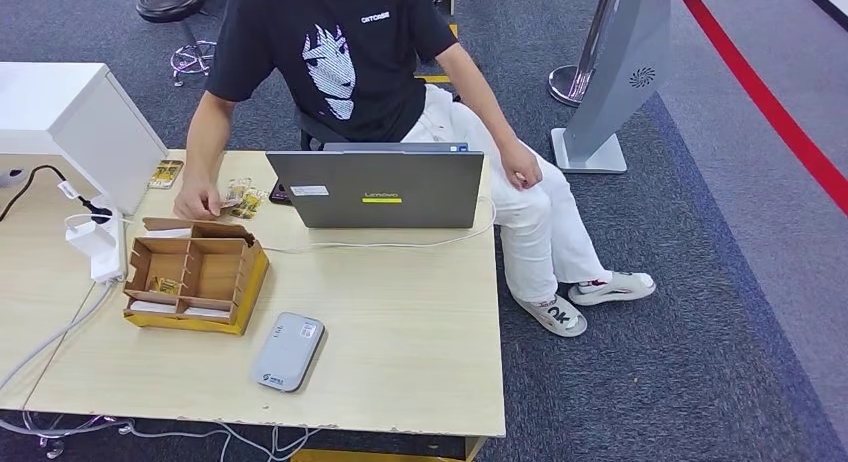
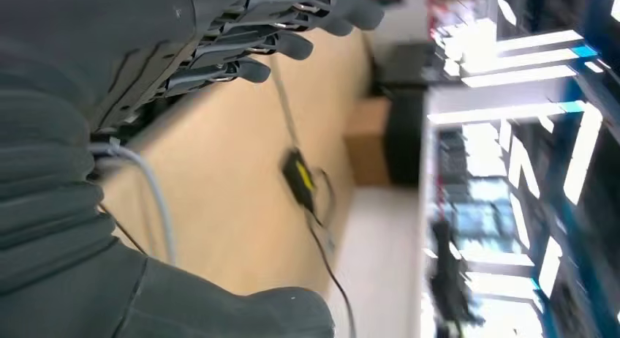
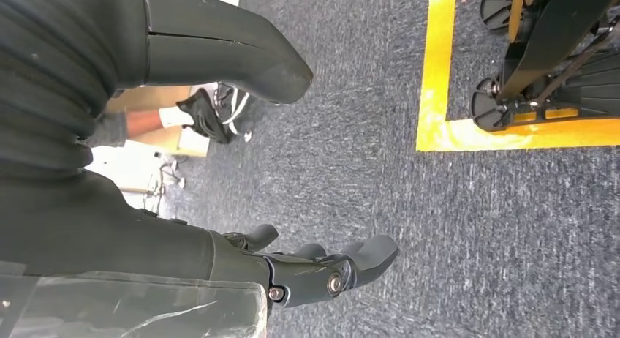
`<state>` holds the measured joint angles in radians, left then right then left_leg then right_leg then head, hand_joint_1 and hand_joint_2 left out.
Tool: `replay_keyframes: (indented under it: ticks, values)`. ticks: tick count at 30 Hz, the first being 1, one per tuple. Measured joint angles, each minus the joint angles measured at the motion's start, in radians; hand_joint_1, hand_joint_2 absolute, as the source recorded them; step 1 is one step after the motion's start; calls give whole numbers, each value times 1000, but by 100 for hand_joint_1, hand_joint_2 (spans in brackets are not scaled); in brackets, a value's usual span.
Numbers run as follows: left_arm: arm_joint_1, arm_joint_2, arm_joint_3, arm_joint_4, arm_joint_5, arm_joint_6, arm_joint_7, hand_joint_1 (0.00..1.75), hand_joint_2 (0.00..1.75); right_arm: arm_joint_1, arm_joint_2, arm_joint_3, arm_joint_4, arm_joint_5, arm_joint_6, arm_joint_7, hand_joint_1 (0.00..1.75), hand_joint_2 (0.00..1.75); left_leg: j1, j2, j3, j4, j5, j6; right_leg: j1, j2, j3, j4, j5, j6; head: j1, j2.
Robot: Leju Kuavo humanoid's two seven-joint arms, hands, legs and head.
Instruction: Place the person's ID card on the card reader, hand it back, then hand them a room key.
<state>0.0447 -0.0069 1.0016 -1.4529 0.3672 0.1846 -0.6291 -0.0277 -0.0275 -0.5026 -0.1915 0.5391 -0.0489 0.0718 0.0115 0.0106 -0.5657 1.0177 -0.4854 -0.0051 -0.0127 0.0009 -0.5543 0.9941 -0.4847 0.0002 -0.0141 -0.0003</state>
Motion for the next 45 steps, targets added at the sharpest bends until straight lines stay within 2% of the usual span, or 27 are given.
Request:
replay_keyframes:
  ticks: [3,7,12,18,19,22,23,26,27,30,31,33,35,40,44,45]
  values:
    - [-23,7,135,273,27,-18,62,0,175,-2,0,-1,0,26,12,0,0,175,0,0,1,0,0,0,0,0,0,0,0,0,-1,0]
    - [-42,40,234,621,16,12,121,161,175,-5,0,-1,0,46,22,2,0,175,0,-2,0,0,0,0,0,-2,0,0,0,0,1,0]
    - [-70,71,273,913,-1,54,199,162,175,-12,0,-2,0,57,35,1,0,175,-1,-4,-1,0,0,0,0,-4,1,-1,0,0,2,0]
    - [-90,95,280,1058,-6,59,202,162,175,-13,-1,-4,-1,58,35,0,0,175,0,-5,0,1,0,0,0,-4,2,-1,0,1,2,0]
    - [-92,98,280,1071,-6,59,202,165,175,-13,-1,-5,-1,58,35,0,36,175,0,-5,0,1,0,0,0,-4,1,-1,0,1,2,0]
    - [-96,104,281,1099,-7,61,204,175,175,-13,-2,-8,-1,58,35,0,167,175,0,-5,0,1,0,0,0,-4,1,-1,0,0,2,0]
    - [-97,105,281,1106,-10,64,212,175,175,-13,-2,-9,-1,58,35,0,175,175,0,-5,0,1,0,0,0,-4,1,-1,0,0,2,0]
    - [-102,107,278,1130,-69,97,281,175,175,-13,-2,-13,-1,58,36,-5,175,175,0,-4,0,1,0,0,0,-4,1,-1,0,0,2,0]
    - [-103,107,269,1141,-121,107,327,166,175,-13,-2,-15,-1,58,39,-8,175,175,0,-4,0,1,0,0,0,-4,1,-1,0,0,2,0]
    - [-99,100,188,1172,-317,64,507,35,175,-13,-2,-22,-1,61,54,-15,44,175,0,-4,0,1,0,0,0,-4,1,-1,0,1,2,0]
    - [-95,96,146,1179,-372,15,561,0,175,-12,-2,-23,-1,63,62,-18,0,175,-1,-4,0,1,0,0,0,-4,1,-1,0,1,2,0]
    - [-85,85,49,1187,-442,-85,627,0,175,-9,-2,-16,-4,57,75,-26,0,175,-1,-4,0,1,0,0,0,-4,2,-1,0,1,2,0]
    - [-74,74,-50,1188,-462,-133,647,0,175,-1,-2,2,-10,33,81,-32,0,175,-1,-4,0,1,0,0,0,-4,2,-1,0,1,2,0]
    - [-41,63,-253,1189,-454,-151,650,0,175,27,-2,67,-34,-60,81,-37,0,175,0,-4,0,1,-1,1,0,-4,2,-1,0,1,2,0]
    - [-18,56,-381,1188,-441,-155,649,0,175,48,-2,128,-57,-137,75,-44,0,175,0,-4,0,1,-1,1,0,-4,2,-1,0,0,2,0]
    - [-13,54,-411,1188,-437,-156,648,0,131,54,-2,144,-62,-156,72,-46,0,175,0,-4,0,1,-1,1,0,-4,2,-1,0,0,2,0]
